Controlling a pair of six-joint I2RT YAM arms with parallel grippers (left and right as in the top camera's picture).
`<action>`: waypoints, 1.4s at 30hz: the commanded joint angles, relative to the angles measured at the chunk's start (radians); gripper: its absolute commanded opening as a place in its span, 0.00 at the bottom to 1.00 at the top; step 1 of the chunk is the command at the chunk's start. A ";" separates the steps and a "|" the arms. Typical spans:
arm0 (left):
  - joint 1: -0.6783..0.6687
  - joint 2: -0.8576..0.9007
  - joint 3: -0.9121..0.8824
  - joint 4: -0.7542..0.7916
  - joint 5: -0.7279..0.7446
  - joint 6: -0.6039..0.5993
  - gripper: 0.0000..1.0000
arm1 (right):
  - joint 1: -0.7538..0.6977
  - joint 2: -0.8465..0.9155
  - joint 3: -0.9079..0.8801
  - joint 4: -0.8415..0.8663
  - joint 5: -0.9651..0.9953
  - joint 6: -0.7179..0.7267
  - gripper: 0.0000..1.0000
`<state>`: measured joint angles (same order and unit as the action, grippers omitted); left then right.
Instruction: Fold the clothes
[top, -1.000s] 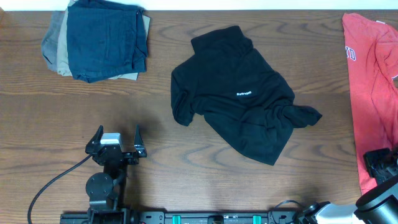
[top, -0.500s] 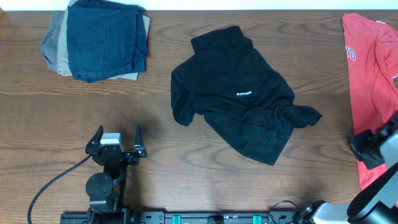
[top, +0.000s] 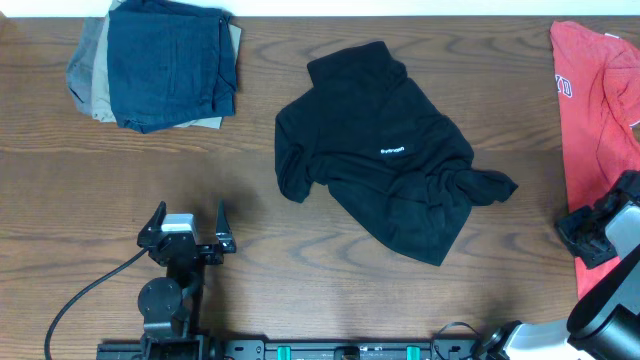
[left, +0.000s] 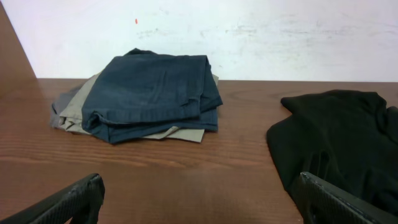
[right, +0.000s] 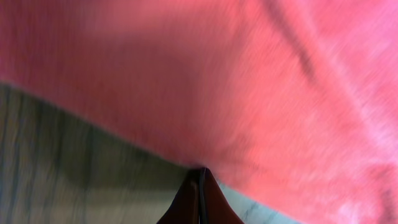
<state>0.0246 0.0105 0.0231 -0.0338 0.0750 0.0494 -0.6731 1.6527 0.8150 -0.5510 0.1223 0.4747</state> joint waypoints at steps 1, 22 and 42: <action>0.002 -0.006 -0.019 -0.029 0.010 0.002 0.98 | -0.044 0.053 -0.014 0.021 0.067 0.019 0.01; 0.002 -0.006 -0.019 -0.029 0.010 0.002 0.98 | -0.282 0.033 0.072 0.047 0.078 0.037 0.01; 0.002 -0.006 -0.019 -0.029 0.010 0.002 0.98 | 0.265 -0.188 0.158 0.039 -0.544 -0.140 0.99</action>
<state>0.0246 0.0105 0.0231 -0.0338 0.0750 0.0494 -0.5144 1.4689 0.9623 -0.5098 -0.3168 0.4053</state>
